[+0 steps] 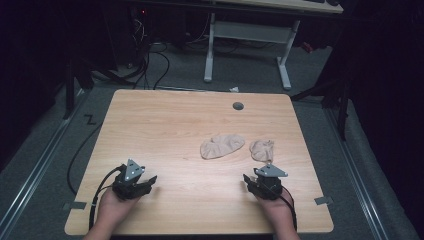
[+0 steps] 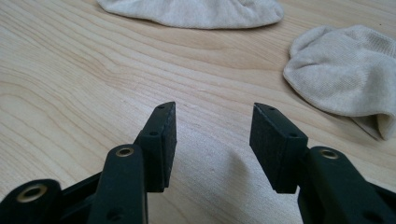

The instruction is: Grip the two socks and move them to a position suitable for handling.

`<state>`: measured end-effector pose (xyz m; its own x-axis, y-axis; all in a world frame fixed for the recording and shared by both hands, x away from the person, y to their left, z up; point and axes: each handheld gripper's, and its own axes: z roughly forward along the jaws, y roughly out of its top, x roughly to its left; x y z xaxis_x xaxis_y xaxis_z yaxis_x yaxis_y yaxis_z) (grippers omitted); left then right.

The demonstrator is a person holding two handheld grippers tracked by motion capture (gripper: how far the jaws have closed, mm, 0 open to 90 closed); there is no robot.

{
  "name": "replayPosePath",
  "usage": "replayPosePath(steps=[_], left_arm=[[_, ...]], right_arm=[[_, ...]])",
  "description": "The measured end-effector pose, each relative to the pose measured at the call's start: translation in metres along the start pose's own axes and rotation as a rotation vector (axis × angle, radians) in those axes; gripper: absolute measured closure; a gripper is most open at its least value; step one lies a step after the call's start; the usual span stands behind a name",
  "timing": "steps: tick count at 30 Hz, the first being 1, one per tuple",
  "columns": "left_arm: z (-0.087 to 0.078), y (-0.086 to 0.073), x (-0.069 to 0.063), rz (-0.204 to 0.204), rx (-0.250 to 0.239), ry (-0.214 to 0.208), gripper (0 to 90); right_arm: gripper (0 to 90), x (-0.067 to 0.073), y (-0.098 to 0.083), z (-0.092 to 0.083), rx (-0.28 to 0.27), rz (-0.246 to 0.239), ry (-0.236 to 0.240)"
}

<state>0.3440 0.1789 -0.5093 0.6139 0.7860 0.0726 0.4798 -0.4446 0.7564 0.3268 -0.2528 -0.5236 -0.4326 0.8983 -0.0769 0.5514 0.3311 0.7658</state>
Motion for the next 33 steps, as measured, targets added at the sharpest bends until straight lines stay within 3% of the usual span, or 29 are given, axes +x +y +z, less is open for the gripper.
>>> replayPosePath(steps=[16,21,25,29,33], left_arm=[[0.001,0.000,-0.001,0.001,0.002,-0.005,43.4],[0.002,0.000,-0.001,0.002,0.002,-0.008,43.4],[0.002,0.000,-0.001,0.002,0.001,-0.008,43.4],[0.001,0.000,-0.001,-0.005,0.002,-0.008,43.3],[0.000,0.000,-0.001,-0.005,-0.001,-0.009,43.3]], right_arm=[[46.5,-0.001,0.003,-0.003,-0.003,-0.004,0.004],[36.0,0.004,0.003,-0.006,-0.026,-0.020,-0.022],[30.9,0.006,0.005,-0.006,-0.043,-0.035,0.008],[28.9,0.013,0.012,-0.004,-0.022,-0.028,0.068],[34.8,0.019,0.029,0.005,-0.028,-0.024,0.139]])
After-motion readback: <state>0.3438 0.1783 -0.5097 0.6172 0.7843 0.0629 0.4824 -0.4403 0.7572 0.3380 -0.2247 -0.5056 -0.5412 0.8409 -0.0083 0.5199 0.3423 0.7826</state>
